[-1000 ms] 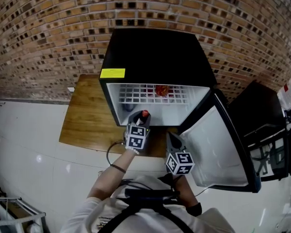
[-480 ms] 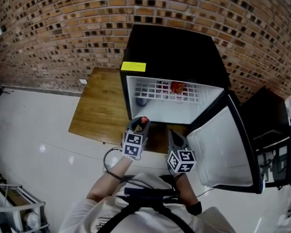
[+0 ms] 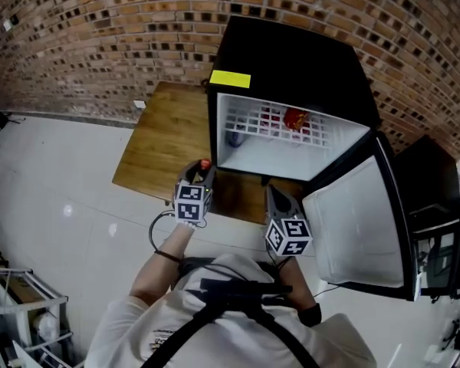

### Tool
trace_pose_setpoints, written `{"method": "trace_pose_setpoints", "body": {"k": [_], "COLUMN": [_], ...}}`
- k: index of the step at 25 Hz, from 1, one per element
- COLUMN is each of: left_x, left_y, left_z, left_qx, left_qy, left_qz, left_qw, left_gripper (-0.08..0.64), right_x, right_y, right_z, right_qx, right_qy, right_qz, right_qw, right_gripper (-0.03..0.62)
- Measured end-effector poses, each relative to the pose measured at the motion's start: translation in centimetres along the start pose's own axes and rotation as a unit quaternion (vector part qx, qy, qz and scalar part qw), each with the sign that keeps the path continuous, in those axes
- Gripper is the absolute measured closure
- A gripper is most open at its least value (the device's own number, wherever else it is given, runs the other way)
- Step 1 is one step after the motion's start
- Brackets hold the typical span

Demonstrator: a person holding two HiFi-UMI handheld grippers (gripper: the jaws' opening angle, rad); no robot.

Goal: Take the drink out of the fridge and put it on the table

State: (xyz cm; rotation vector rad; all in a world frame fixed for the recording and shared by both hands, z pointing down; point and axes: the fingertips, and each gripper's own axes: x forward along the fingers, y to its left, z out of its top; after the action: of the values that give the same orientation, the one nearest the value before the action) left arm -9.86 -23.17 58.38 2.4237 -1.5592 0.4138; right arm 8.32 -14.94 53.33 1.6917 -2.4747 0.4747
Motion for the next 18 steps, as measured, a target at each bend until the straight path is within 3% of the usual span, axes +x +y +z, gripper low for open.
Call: {"method": "trace_pose_setpoints", "body": {"k": [10, 18], "left_x": [0.8, 2.4], "left_y": [7.2, 8.8], "left_z": [-0.2, -1.8], "left_qx": [-0.016, -0.023], "left_qy": [0.002, 0.018], "left_qz": [0.060, 0.065], "left_qw": [0.9981, 0.9974], "left_gripper": [0.419, 0.419], "right_x": [0.3, 0.0], "right_y": [0.0, -0.5], "right_z": [-0.2, -0.2], "right_qx": [-0.005, -0.005], "right_qy": [0.007, 0.009], "right_qz": [-0.006, -0.018], "right_qw": [1.000, 1.000], "right_gripper": [0.575, 0.575]}}
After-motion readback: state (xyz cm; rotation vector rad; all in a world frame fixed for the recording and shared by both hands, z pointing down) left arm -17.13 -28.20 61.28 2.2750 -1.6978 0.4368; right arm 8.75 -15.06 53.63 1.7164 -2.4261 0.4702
